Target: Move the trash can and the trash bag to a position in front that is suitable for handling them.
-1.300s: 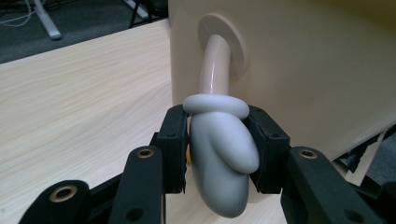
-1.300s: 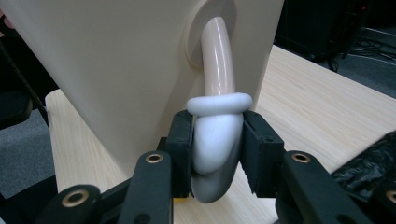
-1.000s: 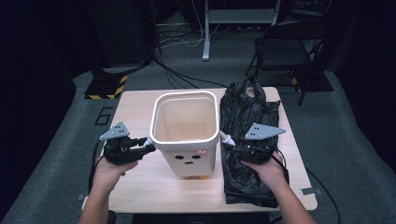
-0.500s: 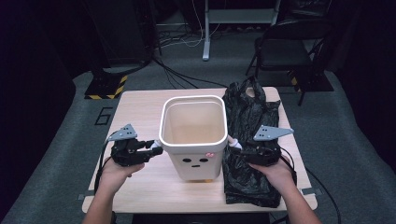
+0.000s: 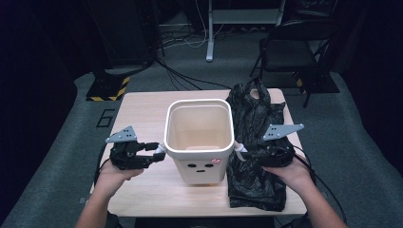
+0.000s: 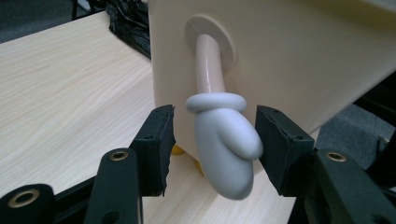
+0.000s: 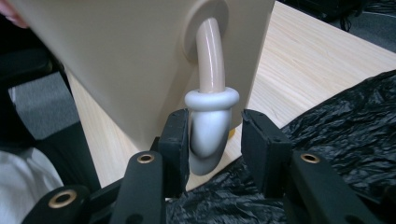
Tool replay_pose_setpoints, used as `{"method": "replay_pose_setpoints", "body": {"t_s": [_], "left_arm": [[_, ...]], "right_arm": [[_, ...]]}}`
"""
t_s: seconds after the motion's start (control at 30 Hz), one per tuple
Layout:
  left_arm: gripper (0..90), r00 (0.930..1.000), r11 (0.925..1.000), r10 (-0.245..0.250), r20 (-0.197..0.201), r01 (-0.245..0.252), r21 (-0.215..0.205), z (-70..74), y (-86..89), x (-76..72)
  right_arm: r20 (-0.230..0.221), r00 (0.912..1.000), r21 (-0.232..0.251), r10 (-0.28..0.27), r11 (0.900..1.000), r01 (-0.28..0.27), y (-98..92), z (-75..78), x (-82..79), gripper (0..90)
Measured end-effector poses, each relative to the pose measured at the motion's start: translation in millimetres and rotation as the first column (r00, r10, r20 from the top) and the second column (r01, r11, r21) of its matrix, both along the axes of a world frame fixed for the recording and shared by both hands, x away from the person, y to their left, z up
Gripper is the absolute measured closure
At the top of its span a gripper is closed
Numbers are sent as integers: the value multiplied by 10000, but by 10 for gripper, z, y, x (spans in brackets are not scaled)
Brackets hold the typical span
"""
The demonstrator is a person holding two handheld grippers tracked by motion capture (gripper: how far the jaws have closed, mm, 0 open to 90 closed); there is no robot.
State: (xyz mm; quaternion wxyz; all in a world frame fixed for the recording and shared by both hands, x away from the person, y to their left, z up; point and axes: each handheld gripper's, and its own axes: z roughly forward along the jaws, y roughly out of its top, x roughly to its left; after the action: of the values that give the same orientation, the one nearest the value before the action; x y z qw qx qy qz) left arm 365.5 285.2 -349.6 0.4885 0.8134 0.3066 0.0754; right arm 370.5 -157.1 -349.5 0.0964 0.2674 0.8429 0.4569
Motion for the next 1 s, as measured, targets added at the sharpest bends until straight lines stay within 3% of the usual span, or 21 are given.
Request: {"method": "replay_pose_setpoints", "body": {"t_s": [0.1, 0.23, 0.33, 0.43, 0.47, 0.53, 0.8, 0.9, 0.93, 0.97, 1.0], "left_arm": [[469, 10000, 10000, -20, -19, 20, 3, 57, 37, -5], [455, 9999, 9998, 66, 81, -67, 200, 177, 65, -1], [429, 9988, 9998, 43, 489, -52, 179, 260, 75, 4], [436, 9989, 9994, -164, 430, 151, 316, 351, 75, 6], [436, 9984, 9981, -484, 307, 472, 393, 410, 68, 2], [474, 9966, 9967, -797, 216, 793, 168, 528, 61, -6], [517, 9961, 9961, -869, -130, 871, 131, 819, 70, 4], [525, 9951, 9949, -975, 171, 970, 281, 910, 32, -30], [488, 9933, 9936, -1073, 425, 1056, 387, 962, 1, -54], [478, 9933, 9936, -1073, 425, 1056, 387, 962, 1, -54], [479, 9892, 9912, -1265, 742, 1231, 481, 1021, -35, -81]], "right_arm": [[95, 9999, -149, 120, 9998, -119, -24, 68, -10, 609], [69, 9995, 34, 304, 9995, -304, -76, 195, 17, 596], [53, 9987, 131, 508, 9986, -509, -85, 264, 49, 561], [134, 9981, 15, 600, 9982, -600, -75, 315, 73, 562], [209, 9978, -43, 624, 9980, -623, -69, 330, 77, 563], [244, 9978, -124, 618, 9980, -615, -36, 413, 84, 569], [534, 9955, -432, 788, 9961, -766, 37, 662, 89, 540], [814, 9920, -592, 962, 9940, -915, 57, 783, 121, 547], [918, 9897, -670, 1100, 9923, -1041, 70, 831, 150, 544], [918, 9897, -670, 1100, 9923, -1041, 70, 831, 150, 544], [1036, 9872, -718, 1214, 9908, -1143, 90, 885, 190, 543]]}}
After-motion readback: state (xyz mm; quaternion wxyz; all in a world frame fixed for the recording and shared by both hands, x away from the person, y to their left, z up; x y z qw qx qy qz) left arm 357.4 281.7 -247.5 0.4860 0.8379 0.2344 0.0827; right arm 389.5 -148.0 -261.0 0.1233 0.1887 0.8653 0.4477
